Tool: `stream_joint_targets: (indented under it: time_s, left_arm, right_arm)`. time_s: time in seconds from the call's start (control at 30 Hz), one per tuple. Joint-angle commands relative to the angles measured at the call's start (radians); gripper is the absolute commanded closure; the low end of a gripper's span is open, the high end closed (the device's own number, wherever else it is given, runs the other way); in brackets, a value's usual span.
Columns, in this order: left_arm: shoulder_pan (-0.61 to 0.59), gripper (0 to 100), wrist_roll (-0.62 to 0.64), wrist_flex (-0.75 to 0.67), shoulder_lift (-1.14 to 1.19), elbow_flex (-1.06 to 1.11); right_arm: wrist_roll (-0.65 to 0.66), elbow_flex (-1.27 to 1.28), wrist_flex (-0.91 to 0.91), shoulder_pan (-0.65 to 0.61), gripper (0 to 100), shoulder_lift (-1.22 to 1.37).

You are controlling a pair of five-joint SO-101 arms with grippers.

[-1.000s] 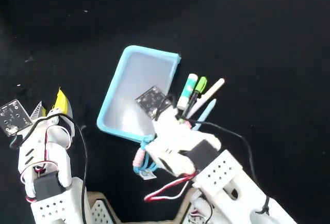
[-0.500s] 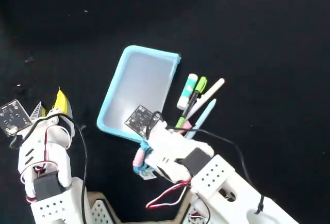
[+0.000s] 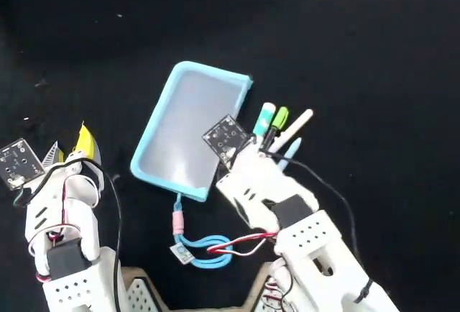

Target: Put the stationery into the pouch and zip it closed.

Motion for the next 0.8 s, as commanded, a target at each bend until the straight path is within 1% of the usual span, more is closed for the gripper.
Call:
stream_joint_targets:
  time_s: [0.0,0.07,0.1,0.2,0.33,0.43,0.63,0.77]
  left_arm:
    - [-0.007,80,0.012,-0.023,-0.008,-0.024]
    - [-0.007,80,0.012,-0.023,-0.008,-0.024]
    - [-0.007,80,0.012,-0.023,-0.008,-0.024]
    - [-0.007,80,0.012,-0.023,-0.008,-0.024]
    - [-0.007,80,0.012,-0.023,-0.008,-0.024]
    - [-0.007,80,0.012,-0.023,-0.008,-0.024]
    - [-0.007,80,0.012,-0.023,-0.008,-0.024]
    - [-0.007,80,0.012,-0.023,-0.008,-0.024]
  right_arm:
    - [-0.046,-0.068,0.120,-0.052,82.2,0.012]
    - [-0.061,-0.082,0.199,-0.146,81.9,0.012]
    - [-0.064,-0.076,0.210,-0.186,81.9,0.012]
    - [-0.069,-0.035,0.166,-0.250,81.9,0.013]
    - [-0.071,0.056,-0.003,-0.252,81.9,0.013]
    - [-0.071,0.099,-0.081,-0.252,81.9,0.013]
    - [-0.078,0.104,-0.089,-0.252,81.8,0.013]
    - [-0.190,0.088,-0.057,-0.256,81.7,0.013]
